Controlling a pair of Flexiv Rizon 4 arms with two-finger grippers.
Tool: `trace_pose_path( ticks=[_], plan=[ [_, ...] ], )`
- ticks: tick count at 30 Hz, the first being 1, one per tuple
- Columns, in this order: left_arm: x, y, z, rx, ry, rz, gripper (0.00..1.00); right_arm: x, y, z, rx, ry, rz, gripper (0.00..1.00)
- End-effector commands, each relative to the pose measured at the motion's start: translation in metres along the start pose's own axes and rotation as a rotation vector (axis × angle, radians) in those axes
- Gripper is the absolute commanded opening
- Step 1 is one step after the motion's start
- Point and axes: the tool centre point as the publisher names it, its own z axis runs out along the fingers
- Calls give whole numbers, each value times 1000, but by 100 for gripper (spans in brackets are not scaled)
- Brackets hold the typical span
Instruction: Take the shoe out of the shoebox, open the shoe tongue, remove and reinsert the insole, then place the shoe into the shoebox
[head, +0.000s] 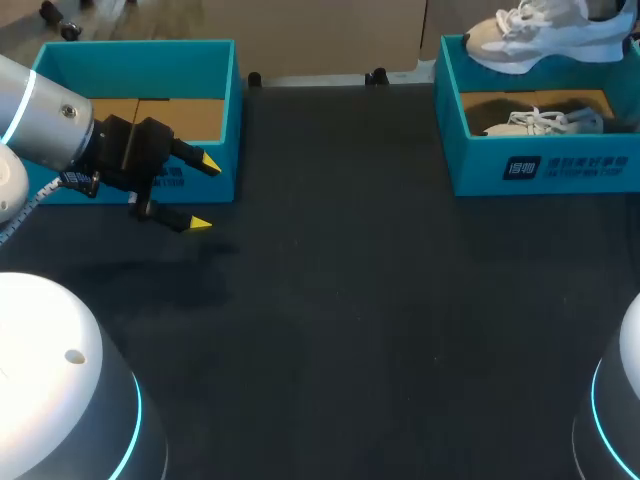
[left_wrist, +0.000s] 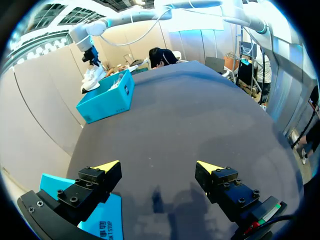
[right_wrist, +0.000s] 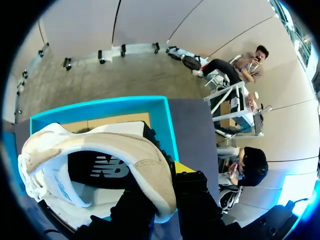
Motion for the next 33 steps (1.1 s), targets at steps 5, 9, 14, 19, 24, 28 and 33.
trace_pose_path(
  ticks=[5, 9, 14, 19, 24, 28, 33],
  plan=[
    [1, -1, -1, -3, 0, 0, 100, 5, -6, 15, 2, 15, 5, 0],
    [1, -1, -1, -3, 0, 0, 100, 7, -8, 23, 7, 17, 6, 0],
    [1, -1, -1, -3, 0, 0, 100, 11, -11, 33, 20, 19, 10, 0],
    [1, -1, -1, -3, 0, 0, 100, 13, -14, 47, 35, 18, 11, 0],
    [1, -1, -1, -3, 0, 0, 100, 16, -16, 59, 51, 27, 24, 0],
    [1, -1, -1, -3, 0, 0, 100, 18, -15, 66, 58, 34, 35, 0],
    [1, -1, -1, -3, 0, 0, 100, 19, -11, 73, 60, 27, 34, 0]
  ],
)
